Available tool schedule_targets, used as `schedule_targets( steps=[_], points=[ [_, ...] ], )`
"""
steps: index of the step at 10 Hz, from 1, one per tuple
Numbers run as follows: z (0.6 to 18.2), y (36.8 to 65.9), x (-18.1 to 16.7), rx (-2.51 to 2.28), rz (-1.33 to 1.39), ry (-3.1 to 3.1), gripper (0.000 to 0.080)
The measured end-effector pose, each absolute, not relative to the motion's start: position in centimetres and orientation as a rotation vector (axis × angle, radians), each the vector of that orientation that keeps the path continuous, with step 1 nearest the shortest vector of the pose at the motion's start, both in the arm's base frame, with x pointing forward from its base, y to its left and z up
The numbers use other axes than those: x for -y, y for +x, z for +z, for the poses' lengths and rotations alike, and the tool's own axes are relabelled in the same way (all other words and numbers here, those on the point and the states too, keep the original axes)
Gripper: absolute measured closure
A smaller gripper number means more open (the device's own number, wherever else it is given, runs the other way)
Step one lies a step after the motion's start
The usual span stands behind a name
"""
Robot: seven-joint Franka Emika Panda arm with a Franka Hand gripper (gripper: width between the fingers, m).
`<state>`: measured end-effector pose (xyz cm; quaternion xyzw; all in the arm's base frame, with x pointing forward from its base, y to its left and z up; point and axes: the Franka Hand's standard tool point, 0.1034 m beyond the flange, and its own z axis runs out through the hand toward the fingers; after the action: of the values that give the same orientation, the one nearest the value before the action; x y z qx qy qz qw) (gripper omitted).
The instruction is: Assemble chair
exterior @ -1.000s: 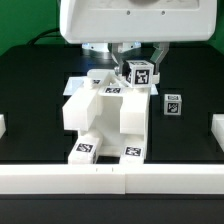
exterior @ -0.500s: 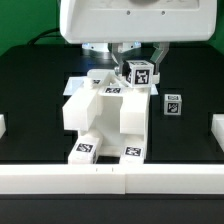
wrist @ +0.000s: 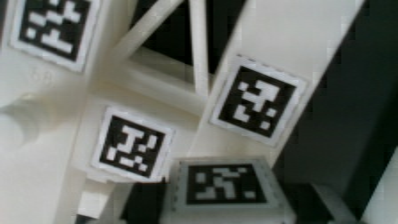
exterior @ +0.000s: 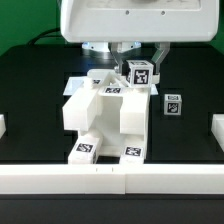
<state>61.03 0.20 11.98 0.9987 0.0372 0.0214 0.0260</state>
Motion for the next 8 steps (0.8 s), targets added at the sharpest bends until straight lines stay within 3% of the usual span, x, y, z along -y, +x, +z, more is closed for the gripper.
schedule_targets(
  steps=[8],
  points=[
    [11.96, 61.04, -0.67, 0.785, 0.085, 3.011, 0.0512]
  ],
)
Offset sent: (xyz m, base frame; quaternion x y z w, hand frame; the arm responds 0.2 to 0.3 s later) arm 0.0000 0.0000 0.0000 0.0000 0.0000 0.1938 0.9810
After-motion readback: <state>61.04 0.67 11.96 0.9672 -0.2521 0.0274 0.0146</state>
